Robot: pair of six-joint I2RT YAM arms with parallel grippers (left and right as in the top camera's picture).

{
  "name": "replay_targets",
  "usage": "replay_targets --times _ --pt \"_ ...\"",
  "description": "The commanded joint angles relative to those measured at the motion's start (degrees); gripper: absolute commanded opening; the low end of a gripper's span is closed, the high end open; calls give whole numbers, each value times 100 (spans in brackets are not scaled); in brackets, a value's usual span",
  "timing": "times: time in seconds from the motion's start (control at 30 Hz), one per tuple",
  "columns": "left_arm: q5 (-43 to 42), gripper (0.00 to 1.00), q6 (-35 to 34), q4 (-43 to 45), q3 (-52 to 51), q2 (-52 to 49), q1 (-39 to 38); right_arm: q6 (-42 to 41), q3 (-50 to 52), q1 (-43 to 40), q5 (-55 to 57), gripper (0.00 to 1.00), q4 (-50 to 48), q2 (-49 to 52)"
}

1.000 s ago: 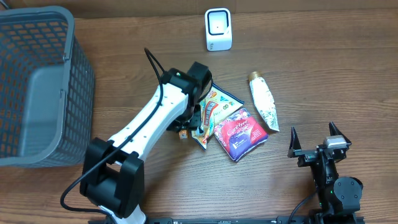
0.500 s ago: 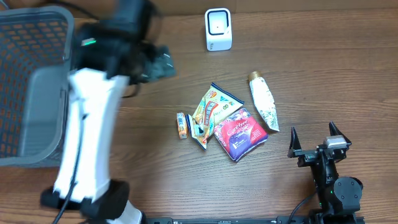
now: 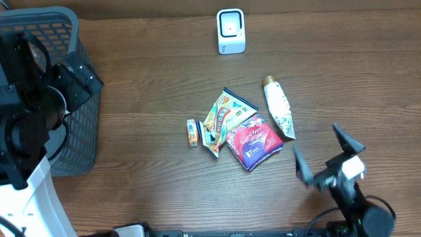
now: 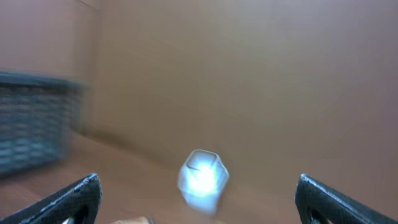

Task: Scan the item barcode
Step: 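Move the left gripper back up over the basket, then reach the right gripper down to the white floral bottle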

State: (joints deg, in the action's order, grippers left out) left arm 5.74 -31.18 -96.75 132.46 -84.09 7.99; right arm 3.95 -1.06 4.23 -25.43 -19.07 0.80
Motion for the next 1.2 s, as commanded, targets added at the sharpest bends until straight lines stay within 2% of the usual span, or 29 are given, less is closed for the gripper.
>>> replay_targets --times 0.0,0.1,0.2,0.27,0.37,0.43,0.57,0.7,0.83,1.0,1.07,1.17 --pt "-87 100 94 -4 39 -96 33 -116 59 31 -2149 100 -940 -63" --pt "-87 100 94 -4 39 -125 33 -116 44 31 -2271 100 -1897 -63" --pt "-87 100 94 -4 39 -144 33 -111 -387 15 -1506 100 -1602 -50" --pt "-87 100 94 -4 39 -151 33 -35 -881 13 -1228 100 -876 42" --pt "-87 100 94 -4 39 -151 33 549 -1943 13 -992 100 828 503" --pt "-87 100 94 -4 39 -151 33 992 -2850 15 -588 100 2275 1172" --pt "-87 100 94 -4 39 -151 33 1158 -4572 15 310 100 4618 2990" --pt "-87 100 94 -4 39 -153 33 1134 -5932 20 -363 100 5910 4725" --pt "-87 100 94 -4 39 -151 33 570 -6625 20 -2566 100 6094 6153" --pt "-87 100 94 -4 39 -151 33 341 -6653 20 -3884 100 5582 7418" --pt "-87 100 94 -4 39 -153 33 -433 -6653 22 -3740 100 5119 7825" --pt "-87 100 96 -4 39 -151 33 -1276 -6710 105 -2317 100 5029 8129"
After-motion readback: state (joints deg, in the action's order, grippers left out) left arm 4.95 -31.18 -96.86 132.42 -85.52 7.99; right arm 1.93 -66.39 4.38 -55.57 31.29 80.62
